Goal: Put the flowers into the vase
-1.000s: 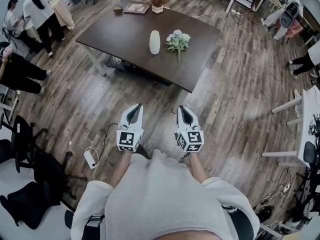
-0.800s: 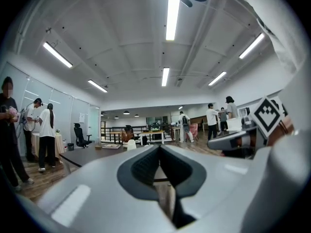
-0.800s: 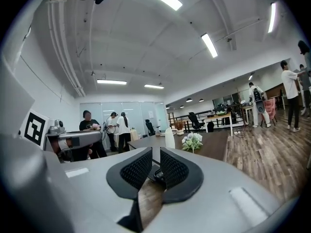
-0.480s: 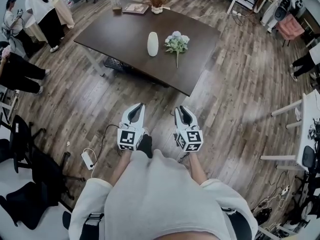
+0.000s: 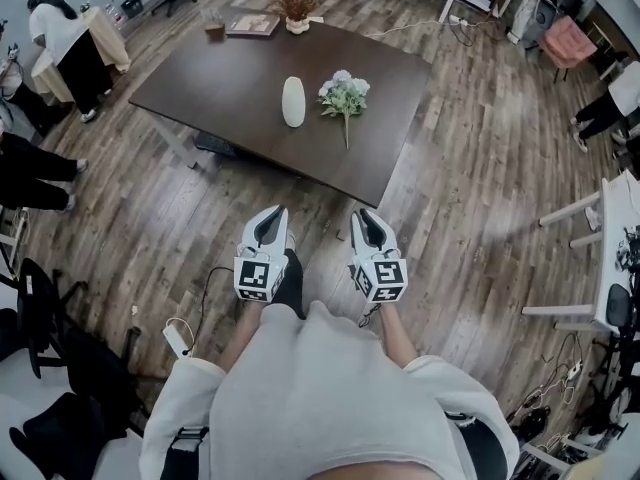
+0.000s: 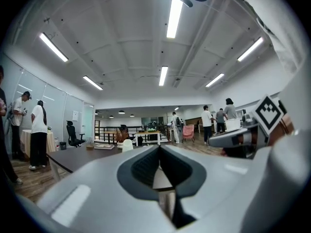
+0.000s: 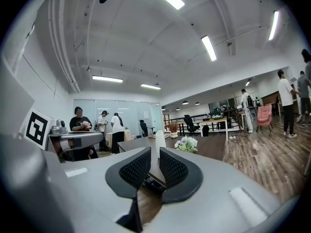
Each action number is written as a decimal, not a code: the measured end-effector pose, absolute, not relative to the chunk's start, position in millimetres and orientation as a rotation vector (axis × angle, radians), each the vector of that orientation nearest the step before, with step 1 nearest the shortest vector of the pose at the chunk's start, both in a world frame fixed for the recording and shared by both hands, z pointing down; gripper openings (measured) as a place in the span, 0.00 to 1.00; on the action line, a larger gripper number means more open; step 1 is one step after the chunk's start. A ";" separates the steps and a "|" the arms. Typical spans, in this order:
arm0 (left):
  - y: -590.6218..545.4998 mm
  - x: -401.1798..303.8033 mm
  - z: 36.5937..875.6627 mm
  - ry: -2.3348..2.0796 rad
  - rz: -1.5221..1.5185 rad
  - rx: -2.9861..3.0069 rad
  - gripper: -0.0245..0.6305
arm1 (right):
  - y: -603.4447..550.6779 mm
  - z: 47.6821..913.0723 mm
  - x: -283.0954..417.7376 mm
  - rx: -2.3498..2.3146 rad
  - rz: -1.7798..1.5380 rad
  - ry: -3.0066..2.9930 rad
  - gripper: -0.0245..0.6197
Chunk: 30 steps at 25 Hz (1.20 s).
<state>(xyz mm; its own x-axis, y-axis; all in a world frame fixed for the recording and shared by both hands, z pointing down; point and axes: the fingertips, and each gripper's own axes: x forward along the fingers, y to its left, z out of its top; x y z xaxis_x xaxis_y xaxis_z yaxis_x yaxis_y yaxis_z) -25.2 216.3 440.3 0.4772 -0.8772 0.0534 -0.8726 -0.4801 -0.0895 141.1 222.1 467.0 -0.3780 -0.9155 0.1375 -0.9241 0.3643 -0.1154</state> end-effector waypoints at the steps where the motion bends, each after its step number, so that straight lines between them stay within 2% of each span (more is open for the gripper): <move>1: 205.2 -27.0 441.7 1.572 -0.134 -2.662 0.05 | 211.9 466.6 139.0 1.727 0.250 -2.547 0.12; 4: 169.1 -29.4 446.0 1.550 -0.121 -2.688 0.05 | 179.9 465.6 135.7 1.763 0.213 -2.509 0.06; 10: 85.4 -38.3 441.3 1.506 -0.106 -2.721 0.05 | 100.8 462.2 122.7 1.774 0.209 -2.465 0.04; 30: -149.7 -89.5 426.4 1.419 -0.084 -2.811 0.05 | -127.1 432.6 93.9 1.914 0.193 -2.330 0.04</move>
